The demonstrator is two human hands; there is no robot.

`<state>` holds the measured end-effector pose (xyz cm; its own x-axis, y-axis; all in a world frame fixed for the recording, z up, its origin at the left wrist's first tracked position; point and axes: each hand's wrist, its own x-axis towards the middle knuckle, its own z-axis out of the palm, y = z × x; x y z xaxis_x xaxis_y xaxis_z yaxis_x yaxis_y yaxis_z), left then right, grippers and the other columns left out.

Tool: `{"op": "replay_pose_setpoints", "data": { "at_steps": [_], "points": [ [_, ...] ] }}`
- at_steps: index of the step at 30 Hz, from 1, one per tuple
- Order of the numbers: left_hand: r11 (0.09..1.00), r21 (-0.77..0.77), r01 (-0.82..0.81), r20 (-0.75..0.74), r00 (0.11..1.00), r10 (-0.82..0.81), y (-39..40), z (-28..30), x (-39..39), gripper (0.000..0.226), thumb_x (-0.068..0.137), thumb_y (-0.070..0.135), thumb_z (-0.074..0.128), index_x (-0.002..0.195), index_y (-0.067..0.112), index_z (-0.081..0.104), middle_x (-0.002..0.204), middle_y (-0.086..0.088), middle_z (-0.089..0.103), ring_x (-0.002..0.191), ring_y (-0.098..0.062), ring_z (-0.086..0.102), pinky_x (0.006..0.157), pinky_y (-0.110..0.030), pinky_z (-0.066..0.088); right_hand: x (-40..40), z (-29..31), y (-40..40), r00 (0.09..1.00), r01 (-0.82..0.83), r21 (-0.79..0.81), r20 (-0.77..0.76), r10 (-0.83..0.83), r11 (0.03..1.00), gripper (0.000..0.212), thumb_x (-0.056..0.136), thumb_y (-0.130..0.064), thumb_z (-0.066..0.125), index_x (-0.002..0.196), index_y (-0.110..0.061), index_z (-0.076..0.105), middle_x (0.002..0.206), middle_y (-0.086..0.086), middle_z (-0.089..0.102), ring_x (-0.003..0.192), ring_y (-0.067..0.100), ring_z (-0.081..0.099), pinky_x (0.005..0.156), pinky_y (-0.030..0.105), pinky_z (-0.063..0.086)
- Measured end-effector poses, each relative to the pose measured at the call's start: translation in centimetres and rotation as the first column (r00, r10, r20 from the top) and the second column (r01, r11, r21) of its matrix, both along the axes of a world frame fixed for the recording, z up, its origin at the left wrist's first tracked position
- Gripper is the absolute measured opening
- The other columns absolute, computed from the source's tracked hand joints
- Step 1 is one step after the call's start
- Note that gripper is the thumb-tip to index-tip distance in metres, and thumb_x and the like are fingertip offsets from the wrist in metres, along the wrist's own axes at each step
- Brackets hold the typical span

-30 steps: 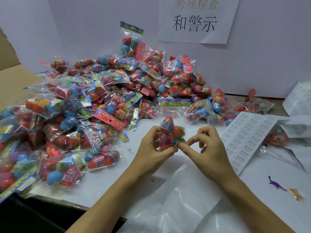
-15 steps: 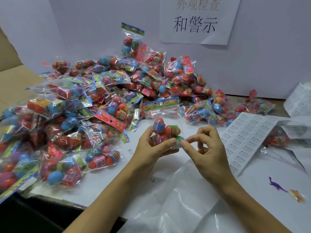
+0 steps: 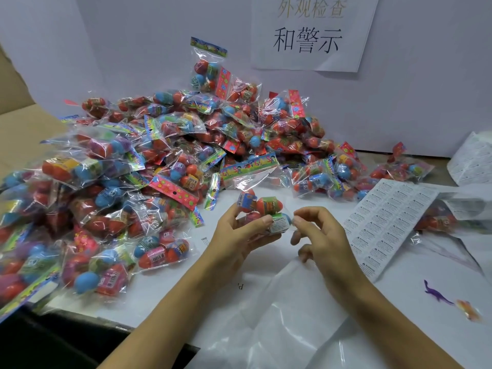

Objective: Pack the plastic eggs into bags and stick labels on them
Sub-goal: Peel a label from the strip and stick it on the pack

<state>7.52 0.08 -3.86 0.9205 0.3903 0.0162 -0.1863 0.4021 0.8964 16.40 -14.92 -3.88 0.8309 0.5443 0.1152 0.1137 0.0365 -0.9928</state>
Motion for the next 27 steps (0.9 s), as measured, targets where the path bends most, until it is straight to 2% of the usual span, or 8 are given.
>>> {"op": "replay_pose_setpoints", "data": {
  "at_steps": [3, 6, 10, 12, 15, 18, 22, 27],
  "points": [
    [0.999, 0.023, 0.023, 0.032, 0.999, -0.023, -0.04, -0.1, -0.1, 0.054, 0.082, 0.005, 0.08, 0.13, 0.005, 0.055, 0.118, -0.018, 0.074, 0.108, -0.036, 0.072, 0.088, -0.037, 0.06, -0.09, 0.05, -0.04, 0.999, -0.013, -0.019, 0.048, 0.014, 1.0, 0.025, 0.086, -0.045, 0.074, 0.1, -0.026, 0.066, 0.083, -0.009, 0.069, 0.069, 0.011, 0.064, 0.051, 0.023, 0.047],
    [0.996, 0.053, 0.067, 0.052, 0.996, -0.069, -0.06, -0.48, -0.13, 0.057, 0.08, -0.001, 0.078, 0.131, 0.006, 0.054, 0.119, -0.026, 0.071, 0.113, -0.045, 0.068, 0.097, -0.043, 0.058, -0.1, -0.09, -0.09, 0.995, 0.003, -0.017, 0.104, -0.001, 1.0, 0.02, 0.082, -0.034, 0.081, 0.095, -0.025, 0.069, 0.082, -0.001, 0.07, 0.069, 0.013, 0.064, 0.055, 0.02, 0.047],
    [0.996, 0.062, 0.063, 0.047, 0.997, -0.066, 0.27, -0.39, -0.09, 0.061, 0.078, -0.001, 0.079, 0.133, 0.005, 0.053, 0.114, -0.027, 0.072, 0.108, -0.042, 0.071, 0.093, -0.04, 0.059, -0.19, 0.36, -0.26, 0.995, 0.016, 0.023, 0.102, -0.018, 1.0, 0.038, 0.07, -0.043, 0.082, 0.099, -0.023, 0.069, 0.079, 0.003, 0.074, 0.065, 0.016, 0.07, 0.054, 0.017, 0.049],
    [0.997, 0.056, 0.06, 0.046, 0.997, -0.063, 0.35, -0.39, -0.1, 0.061, 0.078, -0.001, 0.079, 0.133, 0.006, 0.053, 0.113, -0.026, 0.074, 0.105, -0.039, 0.073, 0.09, -0.039, 0.059, -0.31, 0.57, -0.44, 0.99, 0.018, 0.015, 0.137, -0.02, 1.0, 0.04, 0.07, -0.044, 0.081, 0.102, -0.025, 0.066, 0.079, 0.001, 0.076, 0.065, 0.016, 0.072, 0.055, 0.016, 0.049],
    [0.997, 0.057, 0.056, 0.038, 0.998, -0.058, 0.36, -0.44, -0.15, 0.059, 0.078, -0.002, 0.077, 0.131, 0.007, 0.054, 0.113, -0.024, 0.074, 0.104, -0.037, 0.074, 0.088, -0.038, 0.06, -0.31, 0.53, -0.5, 0.984, 0.02, 0.014, 0.178, -0.022, 1.0, 0.032, 0.079, -0.029, 0.082, 0.105, -0.026, 0.063, 0.078, 0.0, 0.077, 0.064, 0.016, 0.073, 0.055, 0.015, 0.049],
    [0.996, 0.078, 0.043, 0.026, 0.999, -0.045, 0.35, -0.53, -0.16, 0.055, 0.081, -0.005, 0.074, 0.13, 0.009, 0.054, 0.112, -0.022, 0.075, 0.101, -0.036, 0.074, 0.085, -0.037, 0.061, -0.32, 0.55, -0.47, 0.983, 0.015, 0.032, 0.184, -0.02, 0.999, 0.034, 0.083, -0.015, 0.081, 0.108, -0.026, 0.061, 0.076, 0.003, 0.076, 0.062, 0.016, 0.072, 0.055, 0.014, 0.049],
    [0.989, 0.147, 0.023, -0.011, 1.0, -0.021, 0.49, -0.73, -0.18, 0.053, 0.087, -0.012, 0.07, 0.131, 0.014, 0.053, 0.111, -0.02, 0.076, 0.102, -0.036, 0.074, 0.083, -0.036, 0.061, -0.46, 0.47, -0.45, 0.98, 0.003, 0.025, 0.197, -0.008, 1.0, 0.039, 0.084, -0.011, 0.08, 0.112, -0.028, 0.059, 0.076, 0.004, 0.075, 0.064, 0.019, 0.073, 0.058, 0.015, 0.05],
    [0.985, 0.168, 0.023, -0.018, 1.0, -0.02, 0.42, -0.71, -0.17, 0.06, 0.08, -0.003, 0.074, 0.132, 0.016, 0.05, 0.114, -0.021, 0.074, 0.103, -0.036, 0.074, 0.086, -0.04, 0.061, -0.46, 0.4, -0.46, 0.977, 0.008, 0.001, 0.213, -0.008, 1.0, 0.042, 0.086, -0.008, 0.077, 0.115, -0.029, 0.057, 0.075, 0.004, 0.075, 0.068, 0.019, 0.073, 0.064, 0.02, 0.054]
  ]
}}
